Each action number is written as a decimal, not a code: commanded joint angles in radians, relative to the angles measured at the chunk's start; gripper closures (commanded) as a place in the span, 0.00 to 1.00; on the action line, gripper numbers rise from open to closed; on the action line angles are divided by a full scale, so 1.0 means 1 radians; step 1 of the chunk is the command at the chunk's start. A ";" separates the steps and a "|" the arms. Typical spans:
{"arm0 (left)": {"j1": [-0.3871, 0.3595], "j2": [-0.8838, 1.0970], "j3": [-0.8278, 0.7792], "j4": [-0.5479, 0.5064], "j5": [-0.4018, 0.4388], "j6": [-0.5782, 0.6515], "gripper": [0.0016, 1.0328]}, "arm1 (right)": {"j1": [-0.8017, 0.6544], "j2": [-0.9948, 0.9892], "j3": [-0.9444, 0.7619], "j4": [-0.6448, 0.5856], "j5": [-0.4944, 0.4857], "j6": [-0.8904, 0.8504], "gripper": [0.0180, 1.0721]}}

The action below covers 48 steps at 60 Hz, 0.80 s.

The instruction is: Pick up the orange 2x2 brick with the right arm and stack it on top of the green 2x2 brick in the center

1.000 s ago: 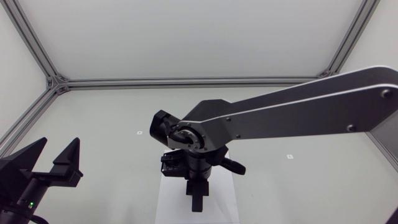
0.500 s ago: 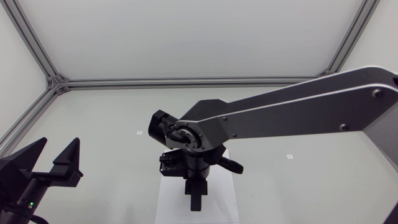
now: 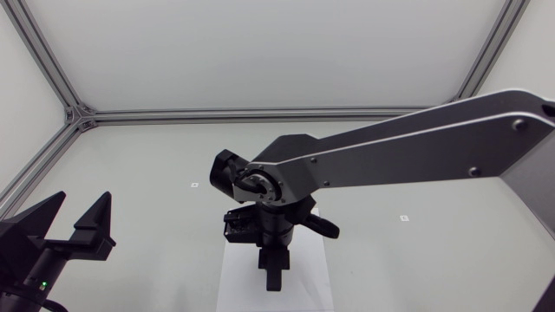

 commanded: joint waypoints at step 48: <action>0.002 -0.008 -0.041 -0.015 0.006 0.013 0.04 | -0.020 0.139 -0.001 -0.063 0.007 0.026 0.94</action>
